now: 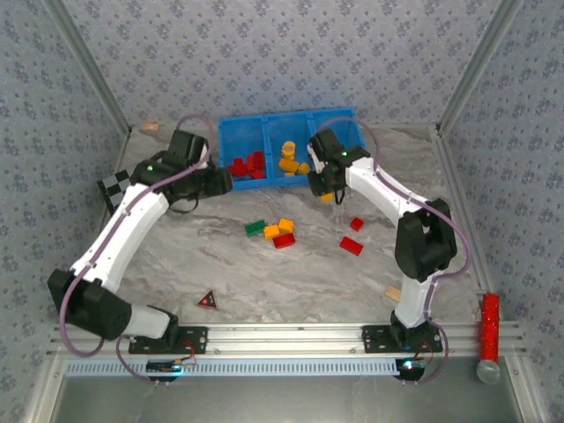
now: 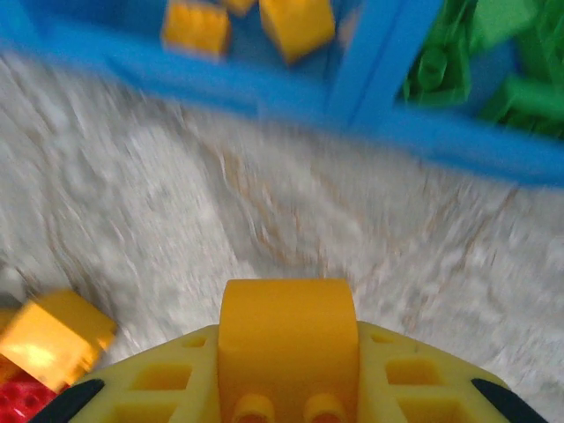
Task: Sort the legos into containers by color
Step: Pick up the lego from the center of the table, then place the lego in the container.
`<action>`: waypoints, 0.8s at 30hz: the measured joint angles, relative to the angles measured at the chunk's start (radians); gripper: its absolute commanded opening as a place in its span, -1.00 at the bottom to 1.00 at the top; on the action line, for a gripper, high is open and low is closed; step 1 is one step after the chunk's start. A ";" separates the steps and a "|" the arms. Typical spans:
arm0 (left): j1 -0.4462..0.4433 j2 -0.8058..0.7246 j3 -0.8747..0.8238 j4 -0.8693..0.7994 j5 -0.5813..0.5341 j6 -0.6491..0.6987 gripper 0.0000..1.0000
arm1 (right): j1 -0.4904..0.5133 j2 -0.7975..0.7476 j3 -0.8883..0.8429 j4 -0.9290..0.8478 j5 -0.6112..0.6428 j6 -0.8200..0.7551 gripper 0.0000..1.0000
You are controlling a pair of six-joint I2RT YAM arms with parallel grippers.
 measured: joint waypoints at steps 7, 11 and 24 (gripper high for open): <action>-0.148 -0.101 -0.211 0.002 -0.045 -0.146 0.29 | 0.000 0.169 0.284 -0.022 -0.001 -0.054 -0.34; -0.249 -0.105 -0.293 0.017 -0.060 -0.246 0.30 | 0.000 0.271 0.399 -0.023 -0.008 -0.070 -0.34; -0.458 -0.079 -0.394 0.113 -0.119 -0.508 0.32 | 0.005 0.526 0.638 -0.011 -0.023 -0.085 -0.33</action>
